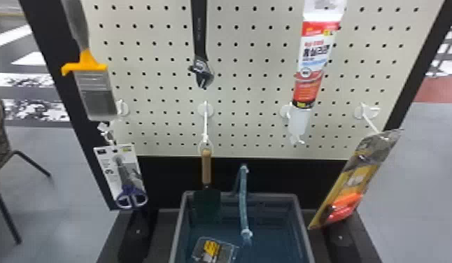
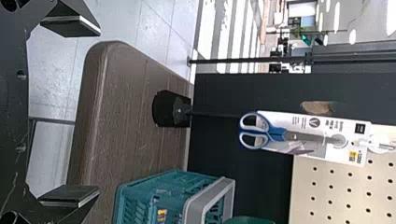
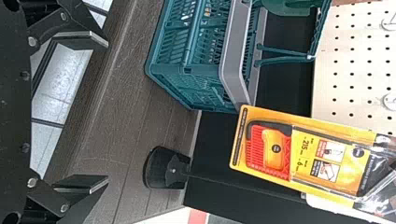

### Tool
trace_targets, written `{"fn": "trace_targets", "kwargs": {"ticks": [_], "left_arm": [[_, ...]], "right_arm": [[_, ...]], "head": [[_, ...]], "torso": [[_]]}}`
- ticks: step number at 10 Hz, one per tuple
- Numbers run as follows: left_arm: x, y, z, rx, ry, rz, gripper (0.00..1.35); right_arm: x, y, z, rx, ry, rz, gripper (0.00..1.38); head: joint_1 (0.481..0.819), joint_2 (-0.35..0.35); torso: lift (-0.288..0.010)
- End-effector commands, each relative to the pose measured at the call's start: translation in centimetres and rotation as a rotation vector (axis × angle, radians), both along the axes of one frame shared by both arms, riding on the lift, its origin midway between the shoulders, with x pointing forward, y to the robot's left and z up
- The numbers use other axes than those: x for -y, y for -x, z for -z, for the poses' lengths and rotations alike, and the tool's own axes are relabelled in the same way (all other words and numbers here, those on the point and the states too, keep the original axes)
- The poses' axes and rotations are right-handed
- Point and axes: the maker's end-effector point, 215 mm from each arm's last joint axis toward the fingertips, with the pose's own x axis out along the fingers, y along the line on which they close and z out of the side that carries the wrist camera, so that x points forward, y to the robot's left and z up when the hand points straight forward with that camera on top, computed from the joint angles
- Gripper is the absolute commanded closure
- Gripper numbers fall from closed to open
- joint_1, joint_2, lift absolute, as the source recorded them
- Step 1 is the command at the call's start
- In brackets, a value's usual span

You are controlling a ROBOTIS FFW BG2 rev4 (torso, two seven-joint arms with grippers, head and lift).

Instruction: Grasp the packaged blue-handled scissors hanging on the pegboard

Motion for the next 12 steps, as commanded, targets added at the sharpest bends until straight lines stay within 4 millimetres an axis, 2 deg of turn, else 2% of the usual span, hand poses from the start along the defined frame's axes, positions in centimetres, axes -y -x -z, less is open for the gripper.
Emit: {"fn": "trace_targets", "kwargs": {"ticks": [1, 5, 9, 12], "left_arm": [[-0.2, 0.4, 0.1, -0.007, -0.002, -0.003, 0.11], [0.1, 0.3, 0.1, -0.008, 0.001, 0.007, 0.11], [0.3, -1.2, -0.1, 0.007, 0.016, 0.028, 0.11], [0.4, -4.6, -1.7, 0.039, 0.022, 0.102, 0.11]], "right_arm": [[0.0, 0.1, 0.1, -0.002, 0.000, 0.000, 0.26], [0.1, 0.2, 0.3, -0.006, 0.000, 0.005, 0.26], [0.1, 0.3, 0.5, -0.011, 0.001, 0.005, 0.26], [0.0, 0.4, 0.6, -0.014, 0.001, 0.002, 0.26]], "head": [[0.549, 0.000], [0.549, 0.000], [0.549, 0.000], [0.549, 0.000]], "torso": [[-0.100], [-0.100], [-0.100], [-0.100]]}}
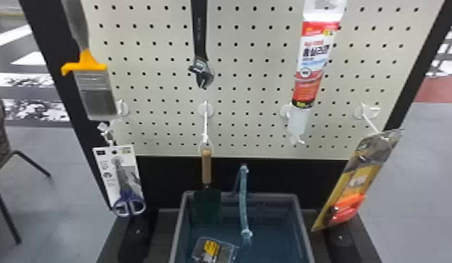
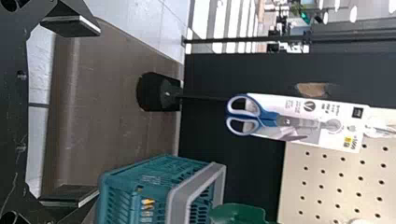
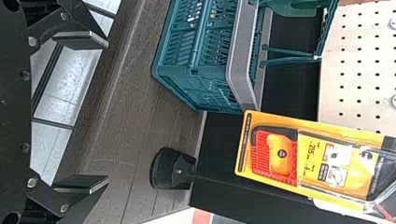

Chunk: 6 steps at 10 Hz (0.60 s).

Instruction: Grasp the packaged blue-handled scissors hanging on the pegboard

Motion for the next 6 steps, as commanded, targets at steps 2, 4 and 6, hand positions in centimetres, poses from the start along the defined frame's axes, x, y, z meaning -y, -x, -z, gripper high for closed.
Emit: {"fn": "trace_targets", "kwargs": {"ticks": [2, 4, 6], "left_arm": [[-0.6, -3.1, -2.4, 0.041, -0.011, 0.048, 0.11], [-1.0, -5.8, -4.3, 0.074, -0.027, 0.117, 0.11], [-1.3, -8.3, -5.3, 0.078, -0.042, 0.190, 0.11]], "right_arm": [[0.0, 0.1, 0.1, -0.004, 0.000, 0.000, 0.26], [0.0, 0.1, 0.1, -0.004, 0.000, 0.000, 0.26], [-0.1, 0.1, 0.2, -0.005, 0.000, -0.002, 0.26]], "head": [[0.549, 0.000], [0.549, 0.000], [0.549, 0.000]], "torso": [[-0.100], [-0.100], [-0.100]]}}
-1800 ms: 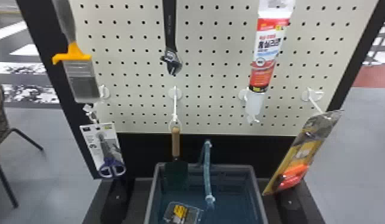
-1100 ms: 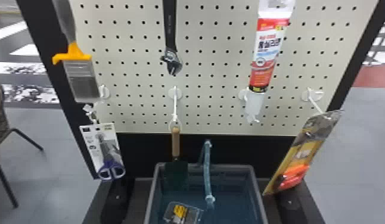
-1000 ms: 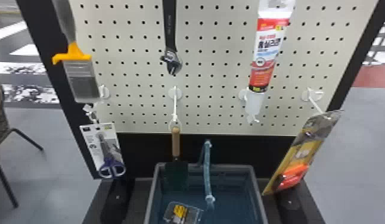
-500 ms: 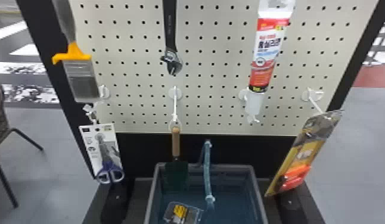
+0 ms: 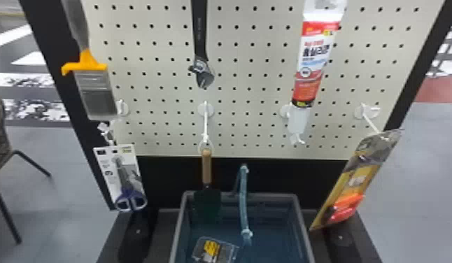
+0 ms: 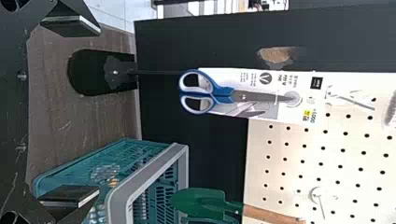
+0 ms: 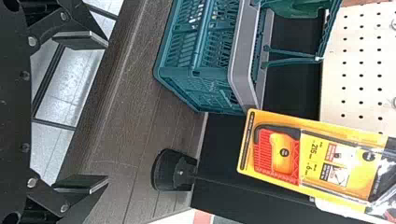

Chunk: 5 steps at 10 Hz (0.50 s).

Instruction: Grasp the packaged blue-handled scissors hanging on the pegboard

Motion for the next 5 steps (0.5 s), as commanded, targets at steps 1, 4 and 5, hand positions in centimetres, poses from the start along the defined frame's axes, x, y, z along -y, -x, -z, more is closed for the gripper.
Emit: {"fn": "trace_targets", "kwargs": {"ticks": [1, 4, 5], "left_arm": [[-0.7, -2.4, -0.8, 0.004, -0.015, 0.028, 0.11], [-1.1, -6.6, -3.8, 0.039, -0.050, 0.101, 0.11], [-1.3, -7.8, -4.6, 0.044, -0.061, 0.129, 0.12]], "right_arm": [[0.0, 0.0, 0.1, -0.002, -0.001, 0.001, 0.26], [-0.6, 0.1, 0.5, -0.014, -0.011, -0.006, 0.26], [-0.9, 0.2, 0.8, -0.021, -0.016, -0.009, 0.26]], "head": [[0.549, 0.000], [0.549, 0.000], [0.549, 0.000]], "torso": [[-0.100], [-0.100], [-0.100]]}}
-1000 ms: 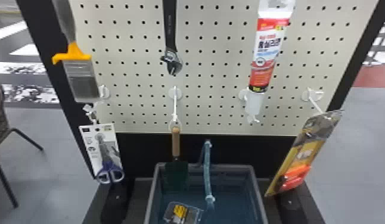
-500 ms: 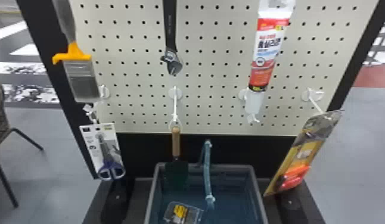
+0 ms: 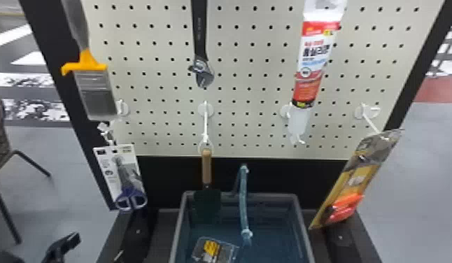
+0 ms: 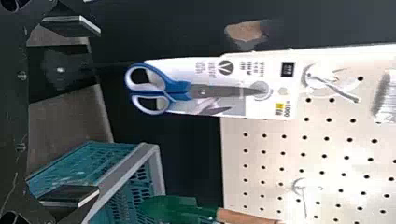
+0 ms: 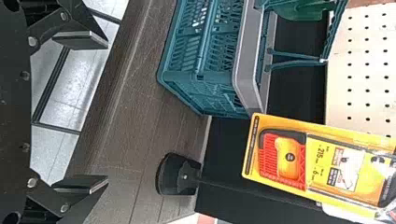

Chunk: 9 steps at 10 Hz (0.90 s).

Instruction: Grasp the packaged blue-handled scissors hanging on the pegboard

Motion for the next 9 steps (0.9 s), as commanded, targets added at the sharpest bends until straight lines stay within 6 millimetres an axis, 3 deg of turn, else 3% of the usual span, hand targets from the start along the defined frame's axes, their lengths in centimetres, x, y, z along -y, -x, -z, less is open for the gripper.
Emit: {"fn": "trace_targets", "kwargs": {"ticks": [1, 5, 9], "left_arm": [[-0.9, -2.0, -1.3, 0.004, -0.014, 0.022, 0.12], [-1.9, -7.1, -4.3, 0.010, -0.010, 0.143, 0.12], [-1.3, -11.3, -5.3, -0.042, 0.037, 0.300, 0.12]], "right_arm": [[-0.6, 0.0, 0.4, -0.008, -0.009, -0.005, 0.26], [-1.1, 0.1, 0.7, -0.019, -0.018, -0.017, 0.26], [-2.1, 0.1, 1.7, -0.038, -0.031, -0.054, 0.26]], "head": [[0.549, 0.000], [0.549, 0.000], [0.549, 0.000]], "torso": [[-0.100], [-0.100], [-0.100]]}}
